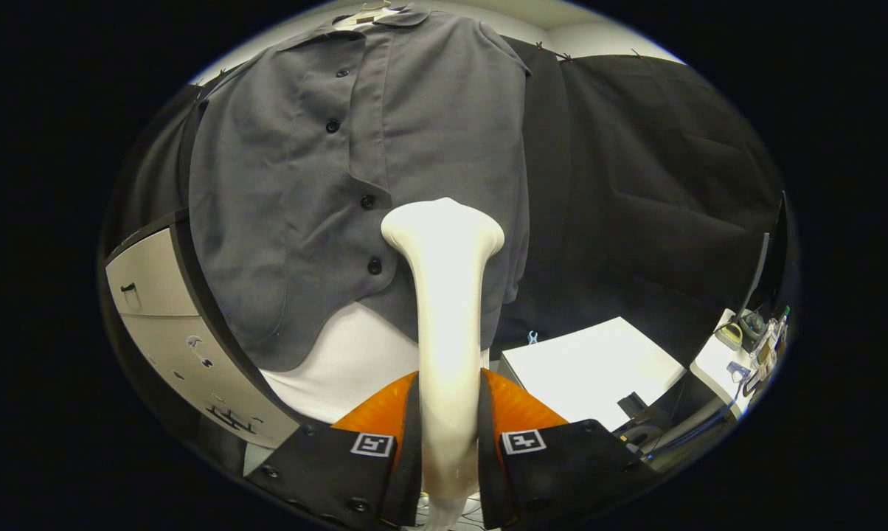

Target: Iron the clothes twice with a garment steamer, once on the left side and once on the right side.

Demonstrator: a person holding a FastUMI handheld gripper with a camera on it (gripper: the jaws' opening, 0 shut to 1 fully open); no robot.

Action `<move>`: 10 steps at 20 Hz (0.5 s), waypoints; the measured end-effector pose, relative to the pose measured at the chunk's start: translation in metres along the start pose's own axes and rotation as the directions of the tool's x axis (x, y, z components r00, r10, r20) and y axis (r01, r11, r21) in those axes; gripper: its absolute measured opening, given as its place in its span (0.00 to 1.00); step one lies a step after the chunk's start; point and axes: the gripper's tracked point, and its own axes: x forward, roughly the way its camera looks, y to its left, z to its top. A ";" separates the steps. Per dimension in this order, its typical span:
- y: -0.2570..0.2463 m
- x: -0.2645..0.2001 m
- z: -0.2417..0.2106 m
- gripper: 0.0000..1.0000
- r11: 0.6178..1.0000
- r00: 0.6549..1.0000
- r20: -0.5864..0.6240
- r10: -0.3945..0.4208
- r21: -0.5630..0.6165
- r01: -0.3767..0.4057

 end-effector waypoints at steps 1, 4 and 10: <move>0.000 -0.002 -0.001 0.40 1.000 1.000 -0.002 -0.002 -0.001 0.002; -0.001 -0.010 -0.007 0.40 1.000 1.000 0.000 -0.014 -0.004 0.014; 0.001 -0.060 0.016 0.40 1.000 0.996 0.084 -0.017 -0.006 0.017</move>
